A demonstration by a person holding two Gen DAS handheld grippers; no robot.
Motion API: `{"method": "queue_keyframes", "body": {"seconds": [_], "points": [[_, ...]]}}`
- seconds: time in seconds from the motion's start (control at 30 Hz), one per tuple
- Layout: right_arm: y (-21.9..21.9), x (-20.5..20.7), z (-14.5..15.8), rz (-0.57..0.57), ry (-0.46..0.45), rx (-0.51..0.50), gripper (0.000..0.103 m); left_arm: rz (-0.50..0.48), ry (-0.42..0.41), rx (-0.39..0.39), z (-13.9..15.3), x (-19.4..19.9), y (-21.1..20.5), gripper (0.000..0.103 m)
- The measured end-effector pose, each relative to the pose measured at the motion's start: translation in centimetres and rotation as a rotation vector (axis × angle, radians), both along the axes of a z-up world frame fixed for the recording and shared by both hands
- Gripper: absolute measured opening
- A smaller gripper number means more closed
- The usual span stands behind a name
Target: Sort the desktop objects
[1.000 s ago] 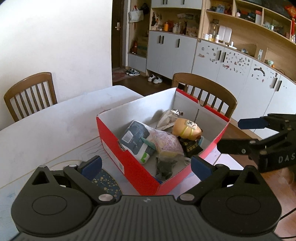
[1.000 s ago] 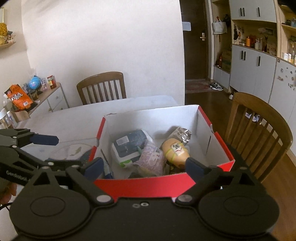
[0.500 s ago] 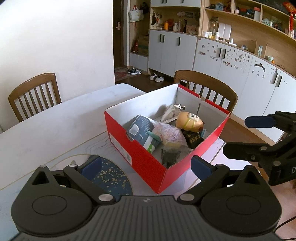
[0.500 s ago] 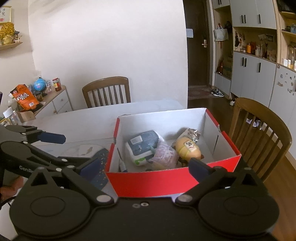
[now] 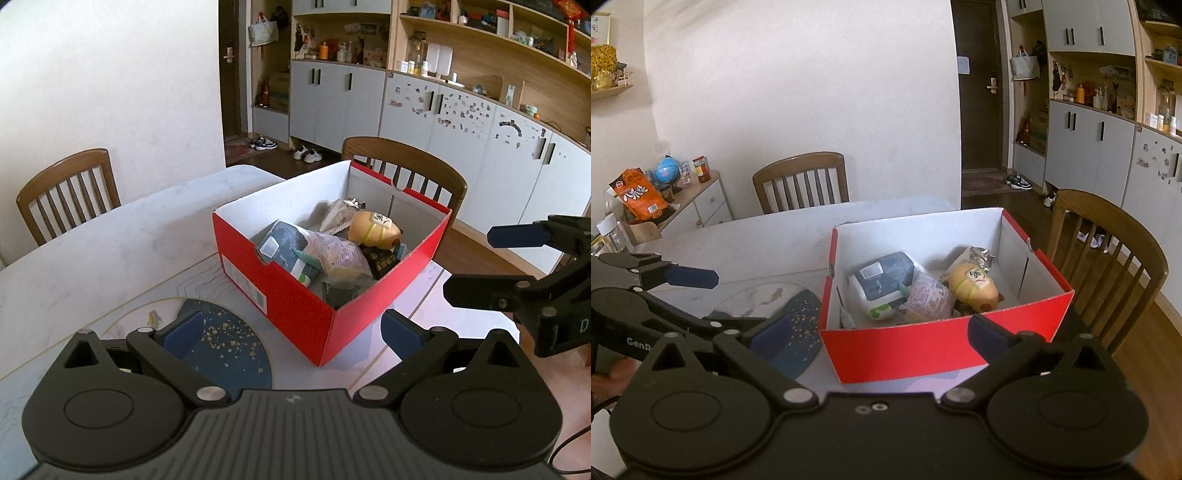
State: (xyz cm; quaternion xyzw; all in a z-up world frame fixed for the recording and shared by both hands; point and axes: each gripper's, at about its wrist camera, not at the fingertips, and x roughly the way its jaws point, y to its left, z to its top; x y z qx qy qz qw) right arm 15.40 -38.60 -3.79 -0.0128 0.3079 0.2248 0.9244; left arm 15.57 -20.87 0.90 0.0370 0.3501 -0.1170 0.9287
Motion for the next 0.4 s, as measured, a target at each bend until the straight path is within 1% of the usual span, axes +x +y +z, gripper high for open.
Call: {"method": "queue_keyframes", "body": {"seconds": [0.4], "points": [[1.1, -0.9, -0.3, -0.017, 0.005, -0.009, 0.103, -0.014, 0.014, -0.011, -0.4, -0.6, 1.4, 0.103]]}}
